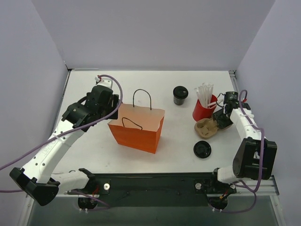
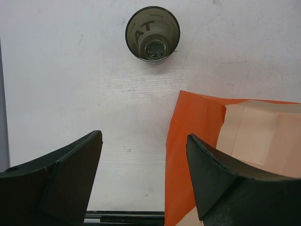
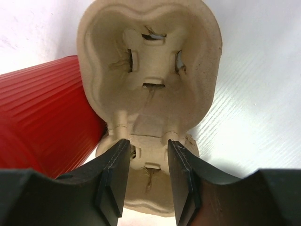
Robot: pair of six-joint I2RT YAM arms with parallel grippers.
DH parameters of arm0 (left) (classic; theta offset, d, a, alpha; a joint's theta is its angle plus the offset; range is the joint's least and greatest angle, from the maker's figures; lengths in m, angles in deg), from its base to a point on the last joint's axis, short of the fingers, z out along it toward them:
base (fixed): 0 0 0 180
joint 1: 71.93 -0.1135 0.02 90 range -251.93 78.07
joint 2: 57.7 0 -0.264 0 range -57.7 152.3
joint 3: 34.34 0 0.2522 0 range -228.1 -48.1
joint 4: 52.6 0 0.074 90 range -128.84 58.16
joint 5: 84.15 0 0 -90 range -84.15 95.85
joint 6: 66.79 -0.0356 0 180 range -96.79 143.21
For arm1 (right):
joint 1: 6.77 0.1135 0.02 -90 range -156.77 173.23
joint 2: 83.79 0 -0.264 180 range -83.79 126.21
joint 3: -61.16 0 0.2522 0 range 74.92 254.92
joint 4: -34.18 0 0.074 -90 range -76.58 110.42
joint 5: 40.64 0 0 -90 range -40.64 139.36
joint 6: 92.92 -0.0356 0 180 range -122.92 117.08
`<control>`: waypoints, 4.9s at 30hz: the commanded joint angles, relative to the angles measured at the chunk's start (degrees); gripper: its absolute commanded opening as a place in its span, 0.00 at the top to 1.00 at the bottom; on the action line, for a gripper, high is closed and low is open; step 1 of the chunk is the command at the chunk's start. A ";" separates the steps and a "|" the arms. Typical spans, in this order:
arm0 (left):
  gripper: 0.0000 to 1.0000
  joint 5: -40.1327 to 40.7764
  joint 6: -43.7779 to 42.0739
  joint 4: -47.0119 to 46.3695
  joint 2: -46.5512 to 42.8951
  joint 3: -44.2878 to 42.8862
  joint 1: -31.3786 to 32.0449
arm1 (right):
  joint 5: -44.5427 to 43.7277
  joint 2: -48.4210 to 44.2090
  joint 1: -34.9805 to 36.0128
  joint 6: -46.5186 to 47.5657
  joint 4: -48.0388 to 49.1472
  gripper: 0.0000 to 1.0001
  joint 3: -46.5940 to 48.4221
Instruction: Pack the takeout coffee
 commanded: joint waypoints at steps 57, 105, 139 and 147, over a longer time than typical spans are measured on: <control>0.18 7.86 -2.23 1.06 -1.91 -2.72 2.48 | -1.95 -0.45 -1.96 7.57 -5.37 0.76 5.14; 0.28 -10.68 7.61 7.39 -4.64 -10.54 -6.13 | 30.83 10.27 49.27 60.12 -9.94 0.75 69.22; 0.32 -12.45 9.54 10.64 -7.10 -3.86 -14.58 | 27.59 14.22 59.82 78.14 -8.27 0.78 51.38; 0.32 -11.30 9.02 10.82 -7.01 -3.07 -14.66 | 23.81 13.78 60.70 80.61 -11.26 0.78 47.95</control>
